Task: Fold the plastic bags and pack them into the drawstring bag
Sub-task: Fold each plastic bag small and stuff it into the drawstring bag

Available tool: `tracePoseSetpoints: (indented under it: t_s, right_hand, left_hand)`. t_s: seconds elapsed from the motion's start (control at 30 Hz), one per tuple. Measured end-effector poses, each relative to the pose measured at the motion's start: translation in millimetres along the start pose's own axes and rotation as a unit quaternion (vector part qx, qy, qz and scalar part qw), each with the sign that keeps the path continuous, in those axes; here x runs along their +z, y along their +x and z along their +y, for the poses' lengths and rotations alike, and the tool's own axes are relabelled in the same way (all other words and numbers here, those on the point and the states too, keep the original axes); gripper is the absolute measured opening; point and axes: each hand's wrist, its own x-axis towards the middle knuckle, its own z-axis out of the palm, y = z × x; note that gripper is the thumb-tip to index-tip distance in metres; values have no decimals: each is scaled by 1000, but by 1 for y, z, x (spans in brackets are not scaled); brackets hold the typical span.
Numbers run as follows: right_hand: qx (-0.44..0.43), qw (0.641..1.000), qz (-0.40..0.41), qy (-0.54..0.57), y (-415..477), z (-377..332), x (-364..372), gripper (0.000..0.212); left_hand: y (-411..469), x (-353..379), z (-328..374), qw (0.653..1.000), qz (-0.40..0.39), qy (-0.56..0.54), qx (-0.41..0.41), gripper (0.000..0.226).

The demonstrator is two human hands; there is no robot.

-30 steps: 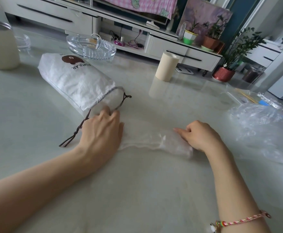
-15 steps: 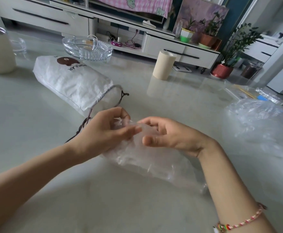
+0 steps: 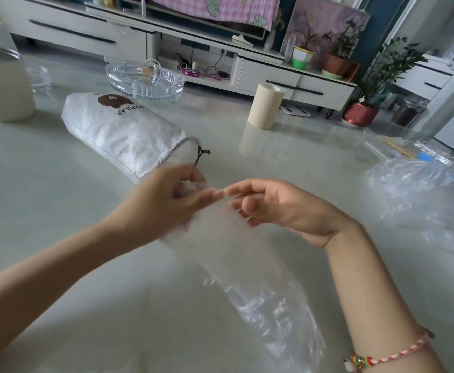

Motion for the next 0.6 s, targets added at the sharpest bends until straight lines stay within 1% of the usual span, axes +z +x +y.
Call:
tracePoseSetpoints:
  t_s: [0.1,0.17,0.2,0.27,0.3,0.33,0.37,0.4,0.43,0.47,0.5,0.53,0.6]
  right_hand:
    - [-7,1000,-13,26,11,-2,29,26]
    - [-7,1000,-18,17,11,-5,36,11]
    - [-6,1000,-16,12,9,-7,36,10]
    - [-10,1000,3,17,5,-11,32,16]
    - [-13,999,23,31,3,-13,30,13]
    - [-18,997,46,52,1,-15,27,8]
    - [-26,994,71,78,1,-15,24,6]
    - [-31,990,93,105,1,-15,23,9]
    - [-36,986,108,124,2,-15,22,12]
    - [-38,983,120,135,2,-15,22,14]
    - [-41,980,129,144,3,-14,23,15]
    - [-42,978,136,152,4,-14,25,15]
    - [-38,971,155,181,6,-14,27,11]
  left_hand:
    - [-1,0,-5,999,-36,36,6,39]
    - [1,-5,-8,997,-26,70,23,36]
    - [4,-7,-7,997,-3,73,32,34]
    - [10,-16,-6,994,84,54,37,31]
    - [12,-19,-5,991,129,27,35,31]
    - [14,-21,-5,988,153,-19,27,32]
    - [14,-22,-4,986,144,-85,10,37]
    - [13,-20,-3,982,99,-159,-26,47]
    - [11,-16,-3,976,37,-204,-69,59]
    - [7,-11,-2,970,-23,-217,-107,66]
    - [3,-6,-2,966,-68,-216,-127,63]
    - [0,-3,-1,962,-91,-217,-137,54]
    - [-3,1,0,961,-92,-219,-144,42]
